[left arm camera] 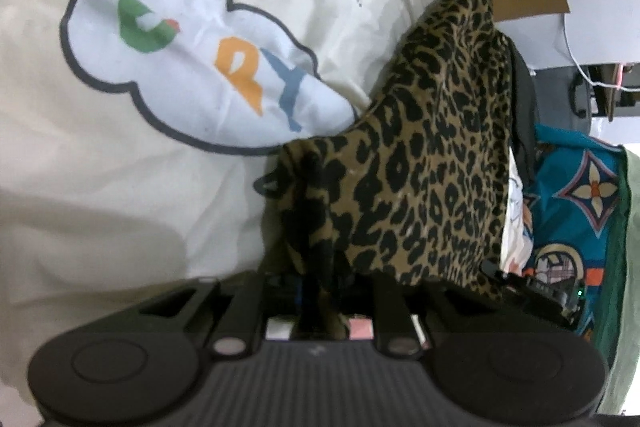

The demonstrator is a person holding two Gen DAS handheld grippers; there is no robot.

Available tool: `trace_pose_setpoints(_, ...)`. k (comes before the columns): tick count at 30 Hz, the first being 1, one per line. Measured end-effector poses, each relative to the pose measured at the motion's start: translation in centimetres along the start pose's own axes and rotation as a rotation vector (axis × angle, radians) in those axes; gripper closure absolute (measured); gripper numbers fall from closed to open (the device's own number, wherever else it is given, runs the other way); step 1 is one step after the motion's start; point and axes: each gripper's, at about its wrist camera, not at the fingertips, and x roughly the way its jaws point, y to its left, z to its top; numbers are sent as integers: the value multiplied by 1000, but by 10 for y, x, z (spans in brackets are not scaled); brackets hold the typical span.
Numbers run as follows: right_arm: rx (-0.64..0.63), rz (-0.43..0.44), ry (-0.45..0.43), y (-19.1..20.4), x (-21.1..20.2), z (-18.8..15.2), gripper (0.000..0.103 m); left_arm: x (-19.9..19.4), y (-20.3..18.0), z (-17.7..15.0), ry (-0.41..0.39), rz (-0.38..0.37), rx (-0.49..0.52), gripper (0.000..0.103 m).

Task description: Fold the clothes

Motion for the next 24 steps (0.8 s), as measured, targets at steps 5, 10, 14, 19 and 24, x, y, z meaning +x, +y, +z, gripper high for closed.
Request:
trace_pose_setpoints(5, -40, -3, 7, 4, 0, -2, 99, -3, -2, -5, -5, -2, -2, 93)
trace_pose_setpoints(10, -59, 5, -19, 14, -12, -6, 100, -23, -19, -15, 15, 19, 24, 94)
trace_pose_setpoints(14, -38, 36, -43, 17, -26, -11, 100, -38, -39, -16, 41, 39, 53, 94)
trace_pose_setpoints(19, -44, 69, -67, 23, -46, -11, 101, -51, -58, -12, 69, 35, 54, 94)
trace_pose_setpoints(24, -36, 95, -96, 27, -76, -7, 101, -60, -79, -13, 103, 44, 81, 94)
